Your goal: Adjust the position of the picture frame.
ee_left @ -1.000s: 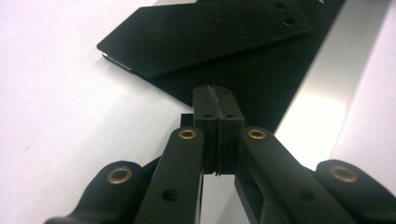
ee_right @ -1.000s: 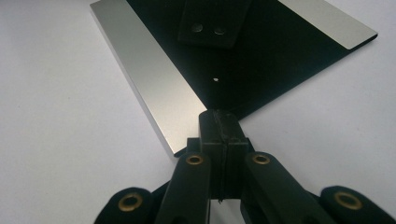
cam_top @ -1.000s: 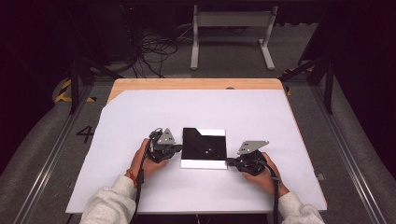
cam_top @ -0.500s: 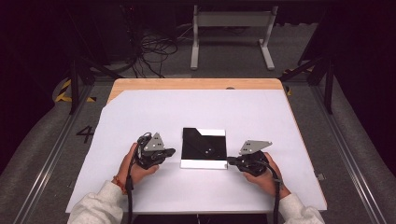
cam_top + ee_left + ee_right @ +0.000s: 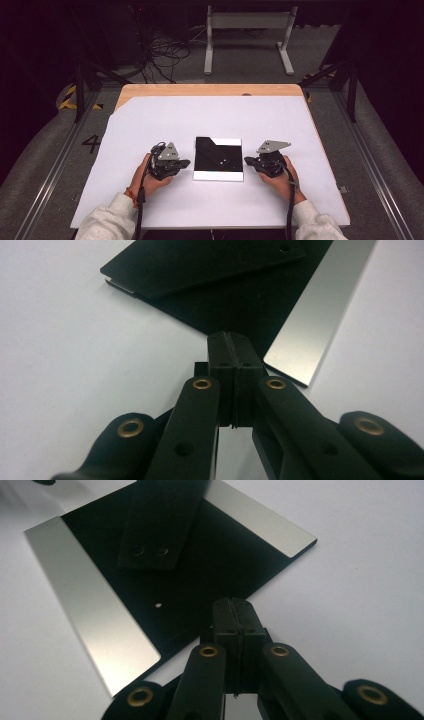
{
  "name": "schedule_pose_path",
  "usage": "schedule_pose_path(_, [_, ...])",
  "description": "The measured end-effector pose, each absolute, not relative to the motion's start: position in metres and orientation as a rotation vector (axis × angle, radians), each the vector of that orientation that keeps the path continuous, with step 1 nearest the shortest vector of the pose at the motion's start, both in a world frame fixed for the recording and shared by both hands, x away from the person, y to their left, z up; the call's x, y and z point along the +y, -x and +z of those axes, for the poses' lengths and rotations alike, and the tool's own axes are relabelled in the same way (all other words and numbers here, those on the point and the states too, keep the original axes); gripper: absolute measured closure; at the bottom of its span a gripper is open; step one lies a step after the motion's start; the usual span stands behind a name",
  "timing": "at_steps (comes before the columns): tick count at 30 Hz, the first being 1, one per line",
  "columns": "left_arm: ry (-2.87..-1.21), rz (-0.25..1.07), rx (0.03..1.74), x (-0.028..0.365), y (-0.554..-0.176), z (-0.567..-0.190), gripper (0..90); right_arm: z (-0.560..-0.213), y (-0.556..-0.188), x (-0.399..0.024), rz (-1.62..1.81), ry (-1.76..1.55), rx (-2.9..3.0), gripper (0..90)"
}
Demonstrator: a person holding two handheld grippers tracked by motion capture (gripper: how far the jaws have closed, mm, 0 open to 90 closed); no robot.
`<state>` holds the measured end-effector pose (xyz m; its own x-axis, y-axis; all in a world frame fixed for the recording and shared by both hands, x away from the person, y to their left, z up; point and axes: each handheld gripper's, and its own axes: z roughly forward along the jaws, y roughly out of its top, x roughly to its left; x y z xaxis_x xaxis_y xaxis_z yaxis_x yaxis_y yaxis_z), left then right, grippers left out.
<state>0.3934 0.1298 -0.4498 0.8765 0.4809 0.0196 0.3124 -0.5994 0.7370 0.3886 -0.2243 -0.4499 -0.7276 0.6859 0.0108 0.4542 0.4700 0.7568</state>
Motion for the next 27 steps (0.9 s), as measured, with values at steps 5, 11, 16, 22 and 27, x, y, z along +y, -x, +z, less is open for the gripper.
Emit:
schedule_pose_path(5, [-2.252,0.262,0.591,0.121,-0.404,-0.456,89.8,-0.450,-0.400,-0.222,1.124,-1.005,2.400,90.0])
schedule_pose_path(11, [-2.230,0.266,0.609,0.118,-0.411,-0.457,89.8,-0.447,-0.411,-0.218,1.140,-1.016,2.377,90.0])
schedule_pose_path(16, [-2.230,0.290,0.621,0.121,-0.416,-0.457,89.9,-0.447,-0.416,-0.216,1.132,-1.016,2.367,90.0])
schedule_pose_path(22, [-2.187,0.291,0.683,0.130,-0.427,-0.456,89.9,-0.453,-0.423,-0.218,1.107,-1.051,2.356,90.0])
schedule_pose_path(27, [-2.163,0.297,0.708,0.135,-0.442,-0.447,89.9,-0.452,-0.428,-0.214,1.069,-1.036,2.353,90.0])
